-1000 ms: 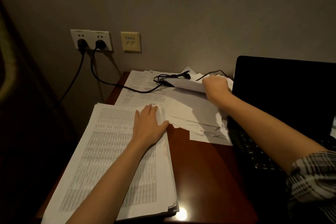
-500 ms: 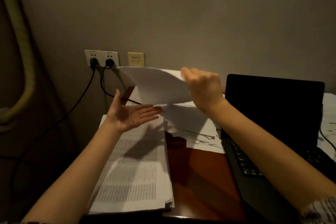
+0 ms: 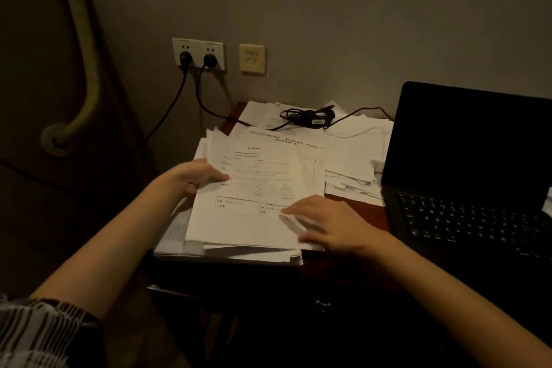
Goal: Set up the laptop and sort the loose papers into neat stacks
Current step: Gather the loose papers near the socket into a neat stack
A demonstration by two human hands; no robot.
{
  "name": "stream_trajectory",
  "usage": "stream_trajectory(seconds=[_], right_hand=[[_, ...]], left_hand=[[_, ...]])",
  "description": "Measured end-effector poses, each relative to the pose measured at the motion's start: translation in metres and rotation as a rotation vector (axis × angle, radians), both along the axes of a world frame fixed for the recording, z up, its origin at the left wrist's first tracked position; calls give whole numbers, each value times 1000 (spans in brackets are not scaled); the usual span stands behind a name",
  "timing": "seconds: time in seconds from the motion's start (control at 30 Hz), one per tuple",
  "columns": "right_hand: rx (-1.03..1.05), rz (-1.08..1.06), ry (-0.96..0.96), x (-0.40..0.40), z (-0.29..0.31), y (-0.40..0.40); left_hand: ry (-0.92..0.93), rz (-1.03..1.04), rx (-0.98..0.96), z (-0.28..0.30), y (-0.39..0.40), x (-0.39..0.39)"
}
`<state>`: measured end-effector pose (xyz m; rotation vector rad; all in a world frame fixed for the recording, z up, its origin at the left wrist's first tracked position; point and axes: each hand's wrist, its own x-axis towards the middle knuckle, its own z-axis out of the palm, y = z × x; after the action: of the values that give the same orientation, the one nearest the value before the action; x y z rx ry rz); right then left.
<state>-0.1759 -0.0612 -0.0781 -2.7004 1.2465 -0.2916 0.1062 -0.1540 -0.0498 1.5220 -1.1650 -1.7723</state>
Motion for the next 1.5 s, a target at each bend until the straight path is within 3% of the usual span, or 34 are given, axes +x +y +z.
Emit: stream_trajectory(seconds=[0.07,0.1,0.17,0.23,0.33,0.43,0.53,0.73,0.9,1.07,1.3,1.5], right_hand=[[389,-247,-577,-1,3,-1],[419,-397,-788,-4,2,-8],[384,-647,-847,-9,4,-23],[498,-773,-929,-11,5,-37],[616,-760,-1244,-7,22,-50],[578,-566,-1422,-1,52,-60],[427,-390,-1419,9,87,-67],[181,-305,-1303,30,123,-69],[264,-206,-1359,41,90,-56],[296,-216,-1346,49,61,-52],[264,-239,-1386,60,70,-58],[321,-358,-1147,54,27,-57]], left_hand=[[-47,0,-101,3,2,-2],[-47,-1,-157,6,3,-1],[-30,-29,-278,14,4,0],[-39,-70,-407,23,7,3],[52,-115,-567,36,9,7],[130,-78,-692,48,11,7],[151,76,-848,66,14,7],[214,297,-1002,87,17,12],[180,291,-1025,67,27,10],[162,336,-915,33,34,9],[215,477,-953,50,28,0],[57,401,-819,2,32,5]])
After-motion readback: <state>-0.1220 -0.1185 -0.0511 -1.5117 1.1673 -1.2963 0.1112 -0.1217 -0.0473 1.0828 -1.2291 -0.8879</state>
